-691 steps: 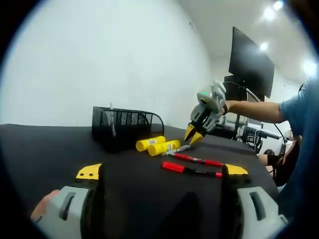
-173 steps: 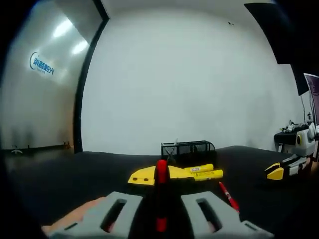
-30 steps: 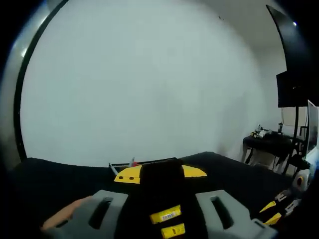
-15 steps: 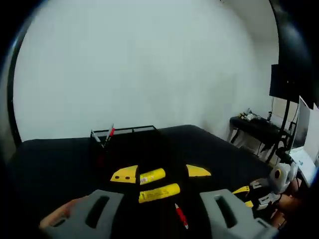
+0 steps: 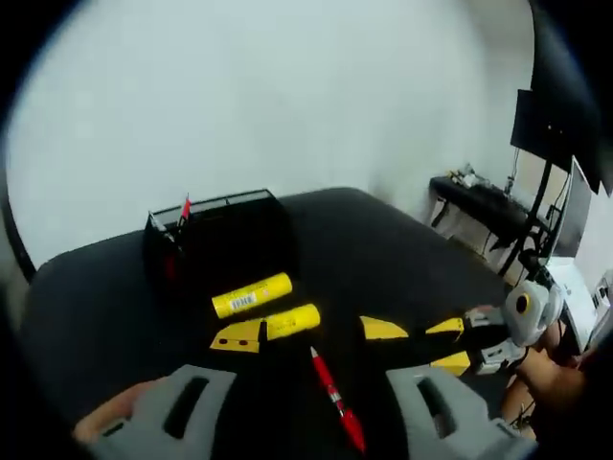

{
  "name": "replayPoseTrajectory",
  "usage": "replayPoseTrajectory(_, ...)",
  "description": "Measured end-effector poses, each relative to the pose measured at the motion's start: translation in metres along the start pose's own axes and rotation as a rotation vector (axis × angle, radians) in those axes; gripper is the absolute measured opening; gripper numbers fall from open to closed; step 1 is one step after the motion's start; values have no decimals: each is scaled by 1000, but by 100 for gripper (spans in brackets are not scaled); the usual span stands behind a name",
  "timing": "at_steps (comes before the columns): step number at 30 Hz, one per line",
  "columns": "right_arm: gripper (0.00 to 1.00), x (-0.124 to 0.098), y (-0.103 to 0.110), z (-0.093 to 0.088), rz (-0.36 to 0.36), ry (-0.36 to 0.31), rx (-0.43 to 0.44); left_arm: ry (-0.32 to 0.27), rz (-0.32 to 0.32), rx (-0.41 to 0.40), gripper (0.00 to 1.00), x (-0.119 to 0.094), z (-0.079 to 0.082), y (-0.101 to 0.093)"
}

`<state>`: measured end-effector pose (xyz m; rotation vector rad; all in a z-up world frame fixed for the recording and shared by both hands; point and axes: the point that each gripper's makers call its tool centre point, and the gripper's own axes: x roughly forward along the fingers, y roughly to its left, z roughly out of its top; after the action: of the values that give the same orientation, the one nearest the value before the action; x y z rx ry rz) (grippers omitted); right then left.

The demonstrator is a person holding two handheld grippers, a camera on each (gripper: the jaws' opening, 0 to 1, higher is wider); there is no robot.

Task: Pick up pens and glue sticks and place them into the holder.

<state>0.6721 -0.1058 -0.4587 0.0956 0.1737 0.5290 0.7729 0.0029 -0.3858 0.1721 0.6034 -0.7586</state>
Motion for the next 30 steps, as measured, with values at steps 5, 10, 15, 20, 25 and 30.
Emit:
replayPoseTrajectory(5, 25, 1, 4, -3, 9, 14, -17, 49, 9, 6, 32, 2, -10, 0)
replayPoseTrajectory(10, 25, 2, 2, -3, 13, 18, -28, 169, 8, 59, 37, 9, -28, -1)
replayPoseTrajectory(15, 27, 3, 8, -6, 33, 32, -59, 236, -10, 60, 47, 23, -33, -11)
replayPoseTrajectory(20, 32, 0, 20, -3, 85, 13, -61, 334, 16, 55, 47, 33, -38, -15)
replayPoseTrajectory(25, 35, 0, 32, -8, 101, 31, -103, 385, 21, 30, 42, 48, -43, -18)
replayPoseTrajectory(30, 35, 0, 30, -6, 93, 25, -98, 475, 30, 20, 41, 52, -54, -26)
